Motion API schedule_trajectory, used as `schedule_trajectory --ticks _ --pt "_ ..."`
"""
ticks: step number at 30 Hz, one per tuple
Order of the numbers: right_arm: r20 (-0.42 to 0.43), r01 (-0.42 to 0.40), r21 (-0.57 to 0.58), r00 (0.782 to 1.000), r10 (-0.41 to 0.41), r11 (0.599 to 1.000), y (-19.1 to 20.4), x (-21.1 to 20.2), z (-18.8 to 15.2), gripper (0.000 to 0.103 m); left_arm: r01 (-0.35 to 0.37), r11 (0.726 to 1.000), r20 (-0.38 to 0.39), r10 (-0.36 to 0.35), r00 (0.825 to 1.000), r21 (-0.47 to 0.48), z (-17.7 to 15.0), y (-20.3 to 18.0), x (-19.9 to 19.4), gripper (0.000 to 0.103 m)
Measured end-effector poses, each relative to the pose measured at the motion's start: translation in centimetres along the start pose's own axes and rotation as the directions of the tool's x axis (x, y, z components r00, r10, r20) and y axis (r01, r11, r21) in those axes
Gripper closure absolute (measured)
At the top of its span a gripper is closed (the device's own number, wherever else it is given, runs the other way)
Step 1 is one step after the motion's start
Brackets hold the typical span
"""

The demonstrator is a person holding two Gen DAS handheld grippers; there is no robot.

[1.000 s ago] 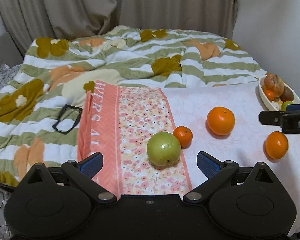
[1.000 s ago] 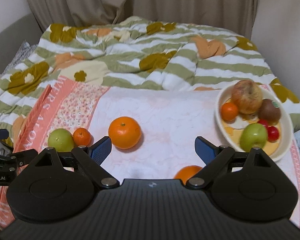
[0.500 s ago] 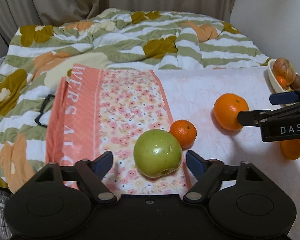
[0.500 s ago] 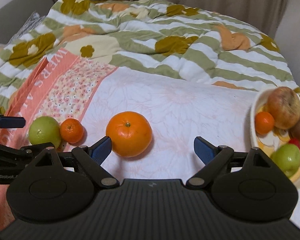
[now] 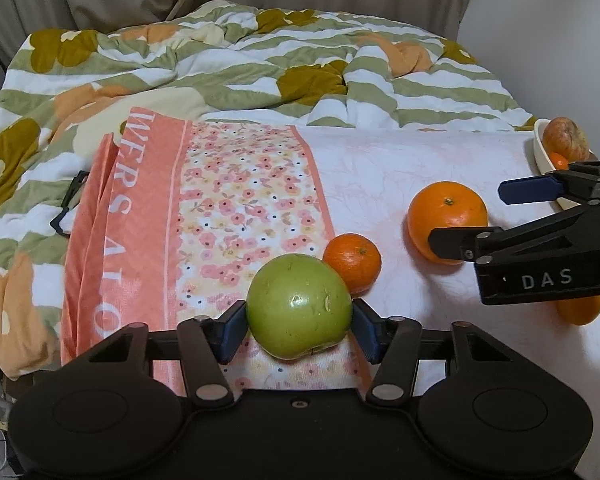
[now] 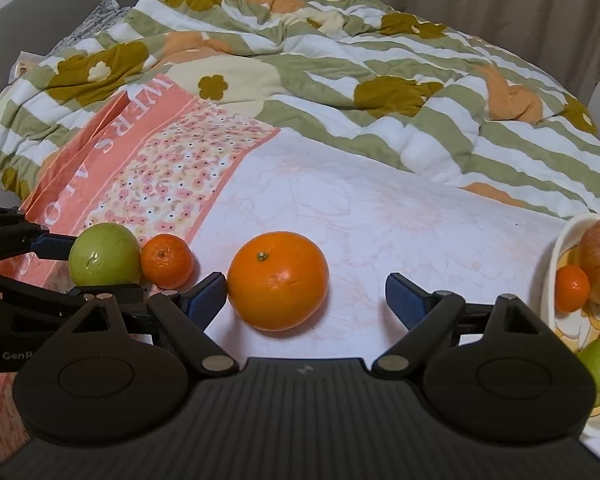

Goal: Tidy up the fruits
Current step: 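Grasp the second green apple with the left tool while the right tool grasps a large orange, then carry the green apple in the left tool while the right tool carries the orange to the bowl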

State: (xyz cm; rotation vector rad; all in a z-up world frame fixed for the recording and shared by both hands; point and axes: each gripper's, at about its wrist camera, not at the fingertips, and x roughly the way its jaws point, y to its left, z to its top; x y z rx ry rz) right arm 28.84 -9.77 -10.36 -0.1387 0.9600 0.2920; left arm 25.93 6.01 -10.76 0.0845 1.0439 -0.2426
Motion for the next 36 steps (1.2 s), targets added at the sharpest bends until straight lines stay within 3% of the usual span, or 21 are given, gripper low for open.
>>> schedule_trajectory --ticks 4,11,23,36 --pt "-0.005 -0.025 0.001 1.000 0.025 1.000 0.3 0.4 0.1 0.008 -0.003 1.000 0.000 0.002 1.000 -0.017 -0.4 0.5 -0.3 0.043" --pt "-0.021 -0.068 0.007 0.997 0.068 0.998 1.0 1.2 0.2 0.029 -0.009 0.999 0.002 0.009 1.000 -0.034 -1.2 1.3 -0.9 0.043" --pt "0.014 -0.053 0.025 0.999 0.052 0.998 1.2 -0.2 0.0 0.031 -0.011 0.998 0.039 0.014 0.999 -0.054 -2.3 2.2 -3.0 0.043" --pt "0.114 -0.013 0.084 0.993 0.003 0.996 2.5 -7.9 -2.0 0.031 0.016 1.000 0.151 -0.012 0.988 -0.022 -3.7 0.6 -9.1 0.043"
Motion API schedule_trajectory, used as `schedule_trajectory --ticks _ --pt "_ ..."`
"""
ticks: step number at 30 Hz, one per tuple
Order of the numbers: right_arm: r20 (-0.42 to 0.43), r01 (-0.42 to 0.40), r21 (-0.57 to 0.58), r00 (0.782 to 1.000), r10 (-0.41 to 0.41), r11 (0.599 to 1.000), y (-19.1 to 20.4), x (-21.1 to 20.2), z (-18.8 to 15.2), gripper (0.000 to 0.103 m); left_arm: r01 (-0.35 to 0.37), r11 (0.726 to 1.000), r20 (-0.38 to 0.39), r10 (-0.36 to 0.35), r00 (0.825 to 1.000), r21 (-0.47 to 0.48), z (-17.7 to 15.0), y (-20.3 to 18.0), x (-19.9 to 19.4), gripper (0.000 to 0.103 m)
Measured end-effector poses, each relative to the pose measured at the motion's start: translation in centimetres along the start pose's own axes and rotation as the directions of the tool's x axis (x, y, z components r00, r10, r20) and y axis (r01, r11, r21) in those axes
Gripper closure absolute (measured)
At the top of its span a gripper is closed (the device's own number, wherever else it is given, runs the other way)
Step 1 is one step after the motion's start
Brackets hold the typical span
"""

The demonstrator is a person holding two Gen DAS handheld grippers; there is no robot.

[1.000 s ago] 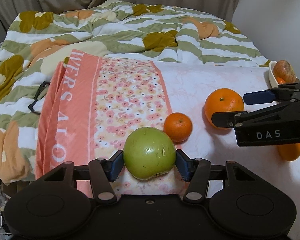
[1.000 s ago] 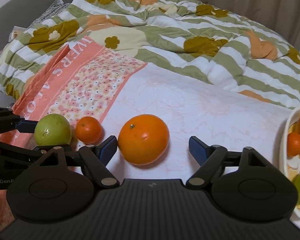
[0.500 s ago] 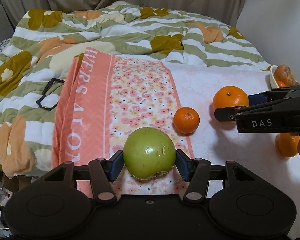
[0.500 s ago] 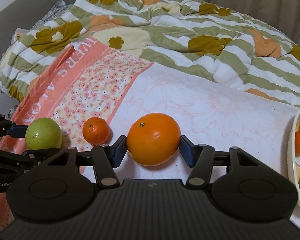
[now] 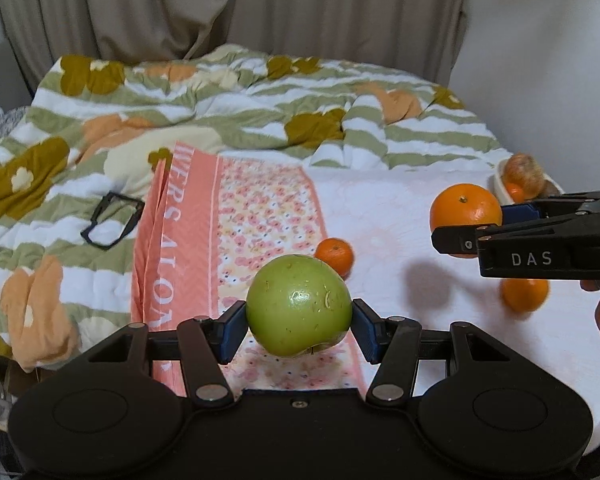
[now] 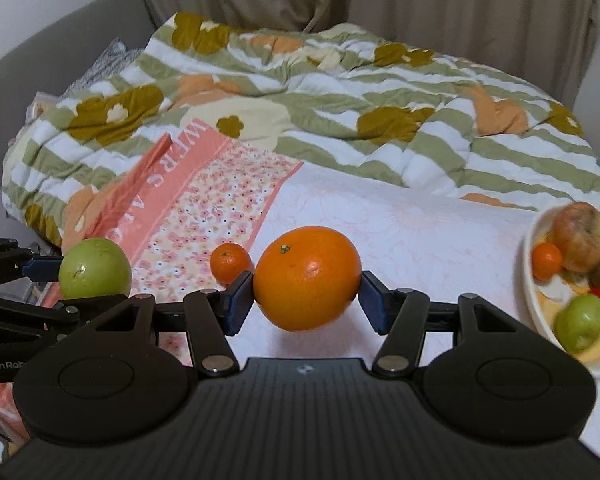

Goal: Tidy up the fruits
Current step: 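Carry the green apple in the left tool while the right tool carries the orange to the bowl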

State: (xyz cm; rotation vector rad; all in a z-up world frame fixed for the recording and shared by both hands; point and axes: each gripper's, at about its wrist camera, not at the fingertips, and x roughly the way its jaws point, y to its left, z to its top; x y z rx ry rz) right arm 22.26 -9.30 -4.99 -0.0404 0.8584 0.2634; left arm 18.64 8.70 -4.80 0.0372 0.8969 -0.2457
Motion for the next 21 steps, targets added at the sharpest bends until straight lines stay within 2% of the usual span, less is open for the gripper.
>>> schedule_trajectory --ticks 10,17,21 --pt "0.069 0.045 0.100 0.996 -0.052 0.994 -2.4 -7.9 -2.8 0.031 0.039 0.999 0.094 -0.042 0.995 0.034 -0.1 -3.9 -4.8 0.043" --pt "0.107 0.038 0.120 0.993 -0.051 0.992 -7.1 -12.0 -5.2 0.031 0.027 0.999 0.139 -0.032 0.990 0.034 0.2 -9.2 -6.2 0.043" --pt "0.099 0.031 0.104 0.994 -0.042 0.994 -10.5 -13.4 -6.1 0.031 0.024 1.000 0.149 -0.025 0.988 0.010 0.4 -13.0 -6.2 0.043"
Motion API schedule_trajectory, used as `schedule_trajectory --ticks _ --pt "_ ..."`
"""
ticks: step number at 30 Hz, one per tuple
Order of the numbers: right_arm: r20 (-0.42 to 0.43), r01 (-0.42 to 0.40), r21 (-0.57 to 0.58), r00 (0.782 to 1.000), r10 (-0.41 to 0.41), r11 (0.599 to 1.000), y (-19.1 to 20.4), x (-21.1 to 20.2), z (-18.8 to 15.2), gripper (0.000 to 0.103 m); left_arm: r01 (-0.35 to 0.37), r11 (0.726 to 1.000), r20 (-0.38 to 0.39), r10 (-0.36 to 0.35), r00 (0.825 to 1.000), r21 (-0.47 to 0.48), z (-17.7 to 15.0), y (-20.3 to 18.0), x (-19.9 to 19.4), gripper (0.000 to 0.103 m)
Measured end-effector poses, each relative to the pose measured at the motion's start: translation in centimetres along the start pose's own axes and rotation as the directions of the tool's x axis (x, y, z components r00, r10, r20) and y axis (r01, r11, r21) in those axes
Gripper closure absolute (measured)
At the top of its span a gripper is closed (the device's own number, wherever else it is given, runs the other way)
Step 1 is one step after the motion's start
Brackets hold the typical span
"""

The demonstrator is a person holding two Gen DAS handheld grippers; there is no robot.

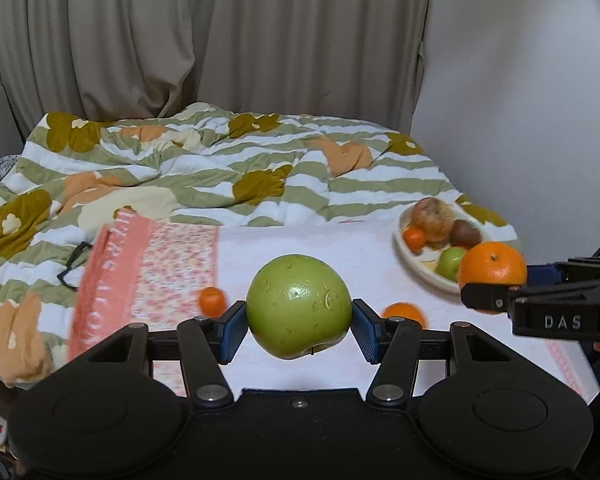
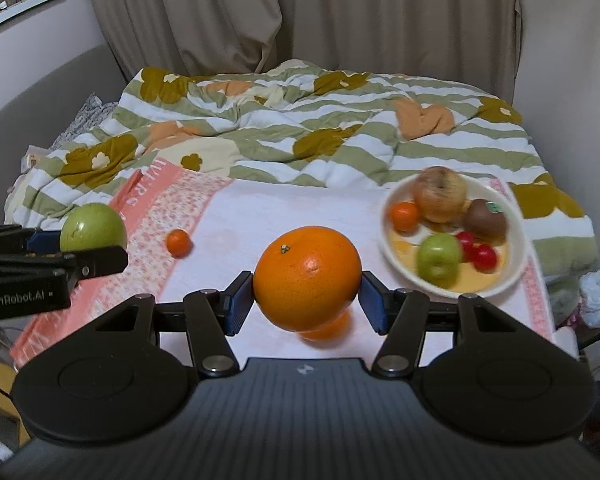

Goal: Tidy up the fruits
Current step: 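Carry the green apple in the left tool while the right tool carries the orange to the bowl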

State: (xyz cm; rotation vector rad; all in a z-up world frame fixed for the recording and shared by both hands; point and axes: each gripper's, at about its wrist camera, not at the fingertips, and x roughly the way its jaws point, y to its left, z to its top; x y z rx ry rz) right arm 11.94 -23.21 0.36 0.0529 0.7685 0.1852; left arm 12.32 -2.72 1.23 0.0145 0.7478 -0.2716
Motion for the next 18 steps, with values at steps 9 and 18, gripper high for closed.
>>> schedule_trajectory --ticks 9,18 --pt "0.016 0.001 -0.042 1.000 -0.001 0.999 -8.6 -1.8 0.1 0.031 0.004 1.000 0.010 -0.004 1.000 -0.023 1.2 -8.2 2.4 0.043" --pt "0.003 0.026 -0.035 1.000 -0.026 0.999 -15.1 -1.0 0.9 0.031 0.036 0.999 -0.016 -0.036 0.999 -0.002 3.9 -13.6 7.1 0.043"
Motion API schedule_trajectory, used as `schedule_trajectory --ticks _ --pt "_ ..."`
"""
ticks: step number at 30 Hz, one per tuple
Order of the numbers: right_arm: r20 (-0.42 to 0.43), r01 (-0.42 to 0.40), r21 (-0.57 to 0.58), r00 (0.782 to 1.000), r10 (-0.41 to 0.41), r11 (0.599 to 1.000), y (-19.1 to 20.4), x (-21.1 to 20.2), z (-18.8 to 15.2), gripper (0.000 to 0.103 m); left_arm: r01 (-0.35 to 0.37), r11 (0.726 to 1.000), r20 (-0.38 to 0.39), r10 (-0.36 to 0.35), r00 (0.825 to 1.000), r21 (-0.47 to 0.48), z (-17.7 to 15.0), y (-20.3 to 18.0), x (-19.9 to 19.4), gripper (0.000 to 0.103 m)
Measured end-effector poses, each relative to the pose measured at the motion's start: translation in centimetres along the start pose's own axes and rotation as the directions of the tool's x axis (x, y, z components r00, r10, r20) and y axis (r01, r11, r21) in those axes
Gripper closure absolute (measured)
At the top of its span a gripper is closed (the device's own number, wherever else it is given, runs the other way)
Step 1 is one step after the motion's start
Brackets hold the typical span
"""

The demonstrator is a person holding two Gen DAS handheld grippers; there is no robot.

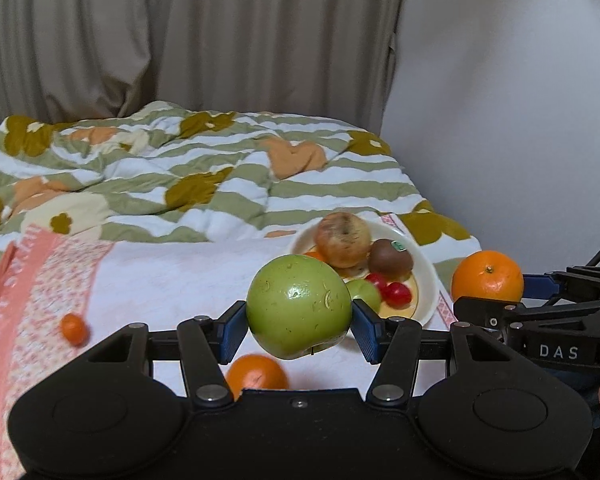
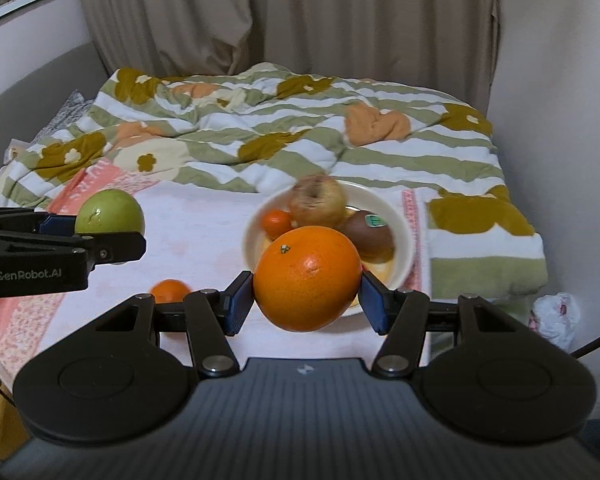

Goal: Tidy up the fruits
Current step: 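Carry the green apple in the left tool while the right tool carries the orange to the bowl, then release the green apple into the bowl with the left tool while the right tool releases the orange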

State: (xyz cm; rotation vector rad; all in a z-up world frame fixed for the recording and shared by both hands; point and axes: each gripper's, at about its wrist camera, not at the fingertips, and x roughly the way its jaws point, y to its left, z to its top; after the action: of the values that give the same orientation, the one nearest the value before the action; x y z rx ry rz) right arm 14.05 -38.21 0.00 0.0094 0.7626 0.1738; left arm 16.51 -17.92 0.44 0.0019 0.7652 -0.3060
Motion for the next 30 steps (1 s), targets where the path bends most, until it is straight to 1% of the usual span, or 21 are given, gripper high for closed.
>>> schedule_trajectory --ticks 4,9,16,22,28,29,30 --pt "-0.013 0.014 0.032 1.000 -0.014 0.999 -2.2 1.1 0.2 0.031 0.020 1.000 -0.021 -0.020 1.000 0.024 1.3 -1.1 2.7 0.043" --pt "-0.037 0.046 0.075 0.998 -0.044 0.996 -3.8 2.9 0.4 0.031 0.052 0.997 -0.062 -0.049 0.997 0.058 2.6 -1.7 6.7 0.043" --pt "-0.080 0.081 0.124 0.994 -0.072 0.989 -5.2 5.5 0.4 0.031 0.057 0.995 -0.130 -0.045 0.990 0.088 3.0 -1.4 11.6 0.043" --pt "-0.112 0.099 0.161 0.990 -0.081 0.982 -5.6 7.2 0.3 0.031 0.069 0.992 -0.172 -0.050 0.984 0.107 3.0 -1.0 14.4 0.043" --pt "-0.128 0.116 0.180 0.987 -0.093 0.977 -5.9 7.9 0.2 0.031 0.073 0.989 -0.196 -0.046 0.980 0.130 2.7 -1.0 15.8 0.042" --pt "-0.128 0.119 0.182 0.987 -0.096 0.976 -6.0 7.9 0.2 0.031 0.075 0.989 -0.191 -0.049 0.980 0.129 2.7 -1.0 15.8 0.040" --pt "-0.128 0.121 0.185 0.987 -0.098 0.975 -6.0 7.9 0.2 0.031 0.078 0.988 -0.180 -0.054 0.982 0.130 2.8 -0.9 15.6 0.025"
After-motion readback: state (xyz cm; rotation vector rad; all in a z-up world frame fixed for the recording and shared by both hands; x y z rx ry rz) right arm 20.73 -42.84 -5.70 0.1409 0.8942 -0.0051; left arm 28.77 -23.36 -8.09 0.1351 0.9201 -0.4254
